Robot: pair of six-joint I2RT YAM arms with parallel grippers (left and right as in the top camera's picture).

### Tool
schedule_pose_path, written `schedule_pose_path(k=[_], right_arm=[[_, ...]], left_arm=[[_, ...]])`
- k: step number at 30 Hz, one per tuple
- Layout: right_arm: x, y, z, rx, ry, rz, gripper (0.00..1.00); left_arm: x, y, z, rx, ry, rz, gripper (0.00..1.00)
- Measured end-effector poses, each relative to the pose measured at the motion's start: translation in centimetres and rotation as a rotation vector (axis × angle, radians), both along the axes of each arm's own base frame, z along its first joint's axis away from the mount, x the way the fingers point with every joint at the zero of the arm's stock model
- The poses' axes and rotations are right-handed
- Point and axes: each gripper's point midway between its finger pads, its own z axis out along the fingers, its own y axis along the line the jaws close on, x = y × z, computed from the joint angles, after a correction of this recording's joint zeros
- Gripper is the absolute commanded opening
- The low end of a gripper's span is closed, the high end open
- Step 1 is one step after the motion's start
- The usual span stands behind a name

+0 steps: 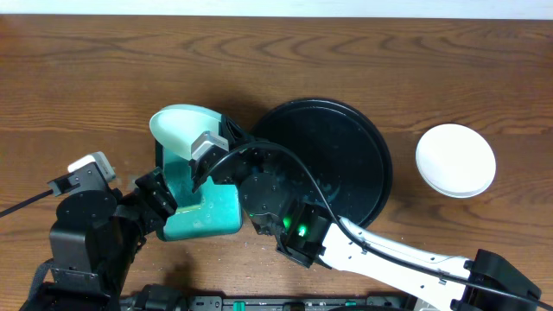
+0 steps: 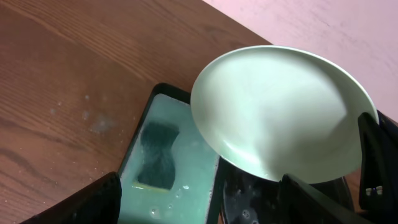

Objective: Clean dirty plates on tray and stack at the side
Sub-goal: 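Lift the green plate with the right gripper and tilt it over the tray, then carry the green plate right and stack it on the white plate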

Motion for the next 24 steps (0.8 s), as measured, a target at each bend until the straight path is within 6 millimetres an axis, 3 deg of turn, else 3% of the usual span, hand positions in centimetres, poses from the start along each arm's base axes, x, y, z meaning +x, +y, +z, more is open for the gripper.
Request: schedule_pose_path(k=[10,14,17,20,24], right_arm=[[0.3,-0.2,0.1,0.007,-0.002,-0.008,0.01],[1.0,-1.0,-0.8,0.031,0.046,-0.044,0.01],[1.9,-2.5,-2.6,0.076,0.137,-0.116,0.01],[3.2,-4.7,-6.0,0.12,0.295,-0.187,0.01],[5.8,-7.6,-8.6,0.287,0.487,-0.238,0.01]], left_arm=[[0.0,0.0,0.0,0.0,0.0,0.0,0.81],[0.0,0.0,0.0,0.0,0.0,0.0,0.81],[0.0,0.0,0.0,0.0,0.0,0.0,0.81],[0.0,0.0,0.0,0.0,0.0,0.0,0.81],[0.0,0.0,0.0,0.0,-0.001,0.0,0.81]])
